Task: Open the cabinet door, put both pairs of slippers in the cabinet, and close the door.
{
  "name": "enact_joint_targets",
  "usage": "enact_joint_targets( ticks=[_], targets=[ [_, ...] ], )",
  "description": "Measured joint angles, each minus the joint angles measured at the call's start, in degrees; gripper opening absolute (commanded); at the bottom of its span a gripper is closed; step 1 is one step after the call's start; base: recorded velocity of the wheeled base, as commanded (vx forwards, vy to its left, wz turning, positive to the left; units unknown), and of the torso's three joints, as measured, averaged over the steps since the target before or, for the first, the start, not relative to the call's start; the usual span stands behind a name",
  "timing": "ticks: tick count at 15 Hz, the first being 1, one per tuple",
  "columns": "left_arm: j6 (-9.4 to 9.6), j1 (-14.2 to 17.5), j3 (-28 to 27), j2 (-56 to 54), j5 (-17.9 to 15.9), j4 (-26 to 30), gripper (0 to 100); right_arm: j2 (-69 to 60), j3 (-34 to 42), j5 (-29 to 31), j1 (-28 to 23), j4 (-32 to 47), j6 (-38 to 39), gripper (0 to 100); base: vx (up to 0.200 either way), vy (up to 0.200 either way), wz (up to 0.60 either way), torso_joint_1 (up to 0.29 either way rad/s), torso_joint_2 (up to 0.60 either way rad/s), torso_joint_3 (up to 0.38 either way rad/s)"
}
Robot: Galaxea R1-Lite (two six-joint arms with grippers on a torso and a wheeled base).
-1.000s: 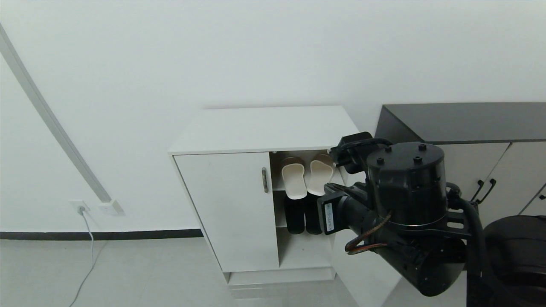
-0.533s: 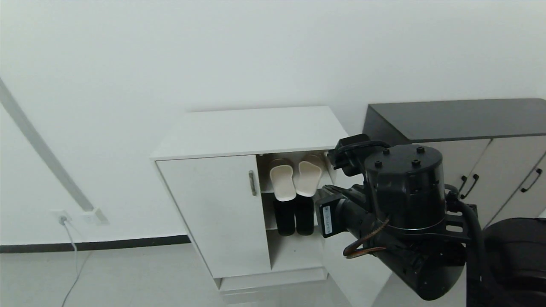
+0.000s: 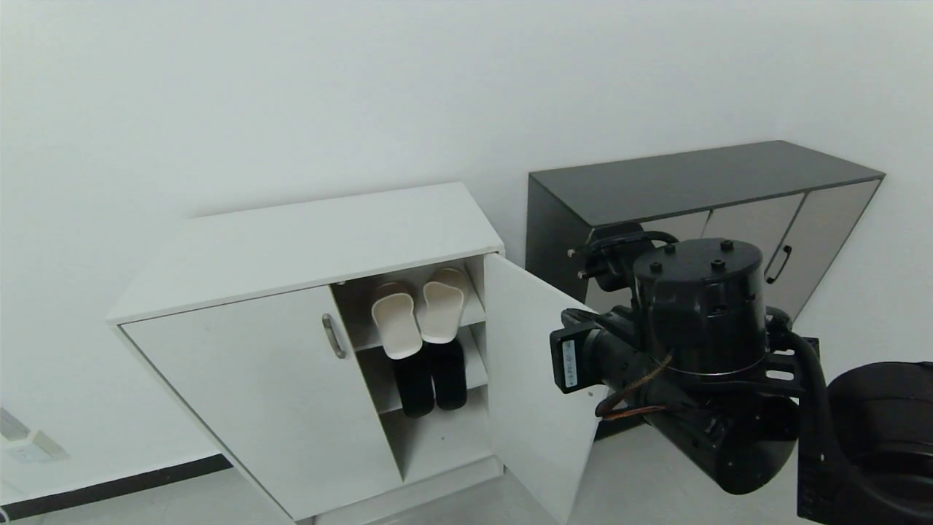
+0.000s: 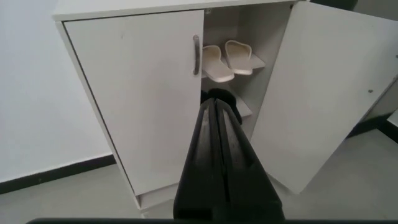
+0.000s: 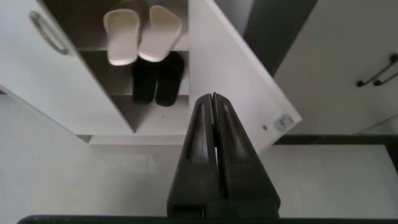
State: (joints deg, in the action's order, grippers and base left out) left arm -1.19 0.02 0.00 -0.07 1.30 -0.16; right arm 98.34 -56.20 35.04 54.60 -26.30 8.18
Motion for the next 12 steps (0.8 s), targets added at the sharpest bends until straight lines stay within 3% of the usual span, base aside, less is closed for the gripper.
enact_joint_targets(
  ticks=[3, 9, 12],
  targets=[
    [-0.02, 0.0, 0.0, 0.0, 0.0, 0.0, 0, 0.0, 0.0, 0.0, -0.3, 0.1, 0.0, 0, 0.000, 0.000, 0.00, 0.078, -0.20, -0.112],
    [-0.02, 0.0, 0.0, 0.0, 0.0, 0.0, 0, 0.1, 0.0, -0.2, -0.9, 0.0, -0.1, 0, 0.000, 0.000, 0.00, 0.218, -0.48, -0.268],
    [-0.02, 0.0, 0.0, 0.0, 0.0, 0.0, 0, 0.1, 0.1, -0.2, -1.0, 0.0, 0.0, 0, -0.067, 0.000, 0.00, 0.035, -0.05, -0.033]
  ],
)
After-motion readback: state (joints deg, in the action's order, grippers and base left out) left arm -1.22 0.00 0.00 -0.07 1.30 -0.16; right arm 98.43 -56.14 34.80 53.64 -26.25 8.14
